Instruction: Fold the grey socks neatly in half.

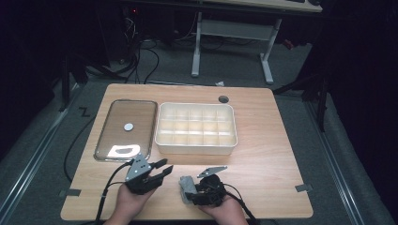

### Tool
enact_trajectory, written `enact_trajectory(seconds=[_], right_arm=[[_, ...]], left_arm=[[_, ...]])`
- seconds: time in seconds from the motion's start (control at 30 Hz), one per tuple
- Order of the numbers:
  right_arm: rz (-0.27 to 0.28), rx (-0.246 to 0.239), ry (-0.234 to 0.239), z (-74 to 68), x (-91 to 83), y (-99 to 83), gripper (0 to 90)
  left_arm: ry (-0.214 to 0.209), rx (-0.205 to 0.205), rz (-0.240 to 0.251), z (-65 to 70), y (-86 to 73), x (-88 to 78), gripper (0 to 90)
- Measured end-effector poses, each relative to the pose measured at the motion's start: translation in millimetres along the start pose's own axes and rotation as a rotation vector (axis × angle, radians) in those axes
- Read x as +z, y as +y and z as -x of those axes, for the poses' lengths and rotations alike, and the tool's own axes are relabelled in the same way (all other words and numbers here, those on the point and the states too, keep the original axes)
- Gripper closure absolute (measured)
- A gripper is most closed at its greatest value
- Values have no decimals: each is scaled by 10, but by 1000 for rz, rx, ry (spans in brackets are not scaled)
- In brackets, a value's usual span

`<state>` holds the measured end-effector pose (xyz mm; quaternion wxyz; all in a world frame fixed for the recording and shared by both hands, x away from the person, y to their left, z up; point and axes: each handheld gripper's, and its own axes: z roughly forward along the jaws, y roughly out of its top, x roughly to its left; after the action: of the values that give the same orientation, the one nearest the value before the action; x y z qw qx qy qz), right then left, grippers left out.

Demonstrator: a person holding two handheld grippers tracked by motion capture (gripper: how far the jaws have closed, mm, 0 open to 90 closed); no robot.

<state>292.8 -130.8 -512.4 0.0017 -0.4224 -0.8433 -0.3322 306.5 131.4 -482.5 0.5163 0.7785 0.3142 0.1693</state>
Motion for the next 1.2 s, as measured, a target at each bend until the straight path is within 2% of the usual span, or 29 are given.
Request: enact_trajectory(seconds=[0.1,0.13,0.17,0.23,0.3,0.4,0.53,0.6,0.67,0.77,0.9,1.0,1.2], right_arm=[[-6,-2,10,-10,2,5,521],[-10,-11,15,-5,6,8,524],[-9,-13,20,-1,12,11,526],[-17,-9,32,1,21,23,534],[-21,-9,45,5,33,36,550],[-33,-5,61,8,40,55,571],[-37,-11,90,24,42,71,638],[-39,-29,90,12,33,80,675],[-33,-66,72,-23,25,88,693],[-33,-92,52,-53,3,109,699],[-34,-99,26,-30,-34,154,699],[-39,-97,1,6,-91,206,699],[-59,-111,-50,76,-215,259,699]], left_arm=[[140,48,-118,-132,-347,-158,591],[161,45,-149,-171,-422,-178,590],[180,25,-191,-236,-510,-186,590],[187,1,-217,-312,-546,-179,566],[197,-5,-200,-346,-537,-173,550],[198,-1,-197,-340,-548,-163,511],[194,-19,-197,-327,-563,-164,468],[193,-26,-183,-327,-552,-160,453],[190,-22,-184,-326,-555,-151,450],[184,-18,-189,-330,-563,-140,448],[178,-14,-184,-330,-562,-150,448],[169,-30,-175,-325,-565,-159,448],[164,-21,-179,-290,-564,-151,448]])
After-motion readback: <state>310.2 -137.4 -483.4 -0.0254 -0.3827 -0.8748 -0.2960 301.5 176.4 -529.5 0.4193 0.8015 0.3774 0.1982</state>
